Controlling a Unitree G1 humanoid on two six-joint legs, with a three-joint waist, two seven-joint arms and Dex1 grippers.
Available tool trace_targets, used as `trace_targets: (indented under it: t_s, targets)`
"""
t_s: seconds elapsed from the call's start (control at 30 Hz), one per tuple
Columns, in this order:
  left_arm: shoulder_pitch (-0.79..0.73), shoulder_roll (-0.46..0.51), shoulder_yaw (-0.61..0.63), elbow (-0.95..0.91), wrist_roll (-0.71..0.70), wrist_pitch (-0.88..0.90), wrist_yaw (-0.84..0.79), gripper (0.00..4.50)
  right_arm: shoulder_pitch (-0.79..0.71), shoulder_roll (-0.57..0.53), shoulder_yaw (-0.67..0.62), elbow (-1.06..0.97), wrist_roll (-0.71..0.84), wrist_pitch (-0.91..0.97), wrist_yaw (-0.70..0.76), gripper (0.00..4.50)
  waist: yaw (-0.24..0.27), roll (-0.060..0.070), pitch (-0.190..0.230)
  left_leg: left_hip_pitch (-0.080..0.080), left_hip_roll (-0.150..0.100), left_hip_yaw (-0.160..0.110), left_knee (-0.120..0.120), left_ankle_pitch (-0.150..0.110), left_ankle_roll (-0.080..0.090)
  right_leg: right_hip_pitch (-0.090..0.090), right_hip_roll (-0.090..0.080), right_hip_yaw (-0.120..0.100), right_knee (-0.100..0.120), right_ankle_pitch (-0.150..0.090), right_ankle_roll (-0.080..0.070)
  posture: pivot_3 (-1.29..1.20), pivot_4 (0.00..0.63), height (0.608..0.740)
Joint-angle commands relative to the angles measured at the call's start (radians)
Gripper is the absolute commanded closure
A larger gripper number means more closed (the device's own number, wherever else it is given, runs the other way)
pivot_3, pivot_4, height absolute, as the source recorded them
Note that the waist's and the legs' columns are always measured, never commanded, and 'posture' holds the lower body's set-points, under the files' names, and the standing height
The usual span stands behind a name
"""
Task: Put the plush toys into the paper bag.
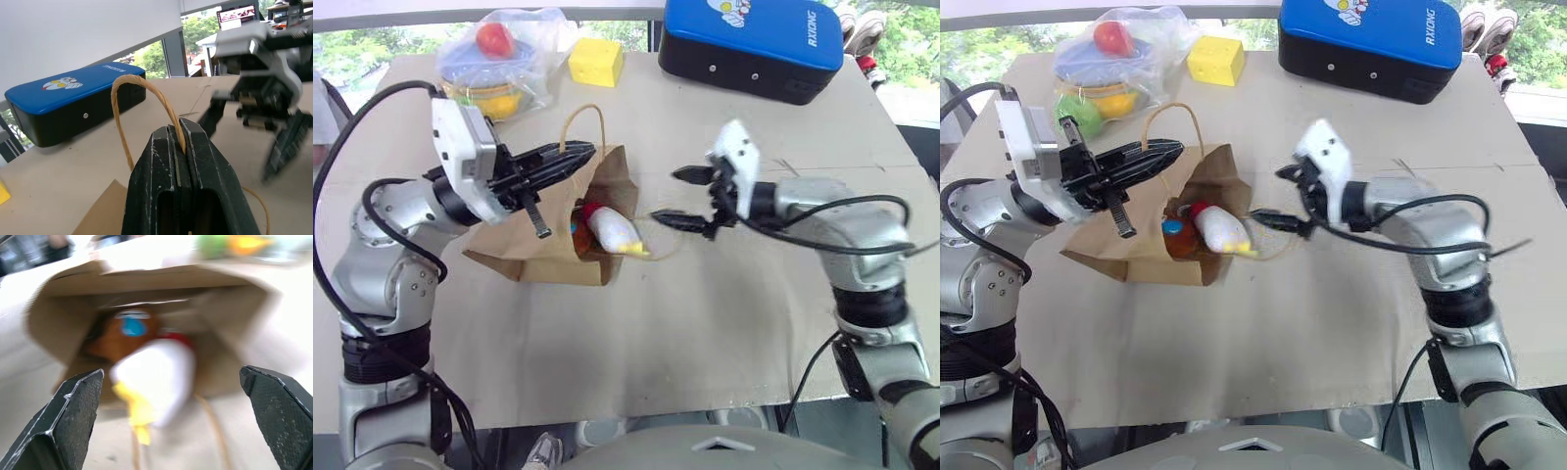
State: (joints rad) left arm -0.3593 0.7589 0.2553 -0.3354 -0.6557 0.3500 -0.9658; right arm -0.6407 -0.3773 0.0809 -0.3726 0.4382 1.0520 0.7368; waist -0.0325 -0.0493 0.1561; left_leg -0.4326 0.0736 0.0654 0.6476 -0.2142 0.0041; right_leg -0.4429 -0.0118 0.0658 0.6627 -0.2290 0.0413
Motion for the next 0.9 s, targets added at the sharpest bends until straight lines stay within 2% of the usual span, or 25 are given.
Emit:
trace_targets:
  t_s: [0.03, 0.23, 0.37, 0.43, 0.47, 0.5, 0.57, 0.67, 0.73, 0.77, 0.83, 0.9]
  targets:
    - [-0.025, -0.003, 0.000, -0.004, 0.002, -0.028, -0.008, 4.50, 0.061, 0.004, -0.056, -0.075, 0.062, 0.129, -0.072, 0.07, -0.001, 0.000, 0.000, 0.000, 0.000, 0.000, 0.000, 0.000, 0.000, 0.000, 0.000, 0.000, 0.000, 0.000, 0.000, 0.00, 0.150, 0.740]
    - [-0.043, -0.002, -0.007, 0.022, 0.006, -0.040, -0.025, 4.50, 0.181, 0.078, -0.082, -0.006, 0.088, 0.184, -0.164, 0.07, -0.009, 0.000, 0.000, 0.001, 0.000, -0.001, 0.000, 0.000, 0.000, 0.001, 0.001, 0.000, 0.000, 0.000, 0.000, 0.00, 0.150, 0.740]
    - [-0.048, 0.001, -0.007, 0.025, 0.005, -0.040, -0.029, 4.50, 0.188, 0.156, -0.130, 0.047, 0.146, 0.209, -0.185, 0.07, -0.009, 0.000, 0.000, 0.000, 0.000, -0.001, 0.000, 0.000, 0.000, 0.000, 0.002, 0.000, 0.000, 0.000, 0.000, 0.00, 0.150, 0.740]
    - [-0.047, 0.003, -0.007, 0.026, 0.005, -0.040, -0.031, 4.50, 0.191, 0.183, -0.107, 0.084, 0.145, 0.200, -0.193, 0.07, -0.008, 0.000, 0.000, 0.000, 0.000, -0.002, 0.000, 0.000, 0.000, 0.001, 0.002, 0.000, 0.000, 0.000, 0.000, 0.00, 0.150, 0.740]
    - [-0.046, 0.004, -0.006, 0.025, 0.005, -0.039, -0.031, 4.50, 0.195, 0.193, -0.089, 0.100, 0.140, 0.191, -0.195, 0.59, -0.008, 0.000, 0.000, 0.000, 0.000, -0.002, 0.000, 0.000, 0.000, 0.001, 0.002, 0.000, 0.000, 0.000, 0.000, 0.00, 0.150, 0.740]
    - [-0.045, 0.005, -0.005, 0.024, 0.005, -0.037, -0.031, 4.50, 0.197, 0.201, -0.075, 0.114, 0.135, 0.182, -0.198, 0.85, -0.008, 0.000, 0.000, 0.000, 0.000, -0.002, 0.000, 0.000, 0.000, 0.001, 0.002, 0.000, 0.000, 0.000, 0.000, 0.00, 0.150, 0.740]
    - [-0.044, 0.007, -0.001, 0.018, 0.003, -0.033, -0.027, 4.50, 0.194, 0.217, -0.058, 0.133, 0.140, 0.175, -0.196, 1.70, -0.008, 0.000, 0.000, 0.000, 0.000, -0.002, 0.000, 0.000, 0.000, 0.001, 0.002, 0.000, 0.000, 0.000, 0.000, 0.00, 0.150, 0.740]
    - [-0.035, 0.010, 0.006, 0.006, 0.000, -0.027, -0.019, 4.50, 0.191, 0.226, -0.045, 0.148, 0.145, 0.166, -0.195, 3.16, -0.008, 0.000, 0.000, 0.000, 0.000, -0.002, 0.000, 0.000, 0.000, 0.001, 0.002, 0.000, 0.000, 0.000, 0.000, 0.00, 0.150, 0.740]
    - [-0.024, 0.010, 0.011, -0.002, -0.001, -0.024, -0.012, 4.50, 0.190, 0.229, -0.046, 0.151, 0.151, 0.160, -0.191, 4.33, -0.008, 0.000, 0.000, 0.000, 0.000, -0.002, 0.000, 0.000, 0.000, 0.001, 0.002, 0.000, 0.000, 0.000, 0.000, 0.00, 0.150, 0.740]
    - [-0.018, 0.008, 0.013, -0.007, -0.001, -0.022, -0.004, 4.50, 0.191, 0.225, -0.047, 0.146, 0.156, 0.156, -0.184, 4.48, -0.008, 0.000, 0.000, 0.000, 0.000, -0.002, 0.000, 0.000, 0.000, 0.001, 0.002, 0.000, 0.000, 0.000, 0.000, 0.00, 0.150, 0.740]
    - [-0.009, -0.003, 0.019, -0.012, -0.006, -0.016, 0.020, 4.50, 0.190, 0.229, -0.073, 0.123, 0.182, 0.132, -0.167, 4.48, -0.008, 0.000, 0.000, 0.000, 0.000, -0.002, 0.000, 0.000, 0.000, 0.001, 0.002, 0.000, 0.000, 0.000, 0.000, 0.00, 0.150, 0.740]
    - [-0.013, -0.027, 0.037, -0.011, -0.033, 0.004, 0.067, 4.50, 0.161, 0.252, -0.164, 0.076, 0.283, 0.144, -0.151, 4.48, -0.008, 0.000, 0.000, 0.000, 0.000, -0.002, 0.000, 0.000, 0.000, 0.001, 0.002, 0.000, 0.000, 0.000, 0.000, 0.00, 0.150, 0.740]
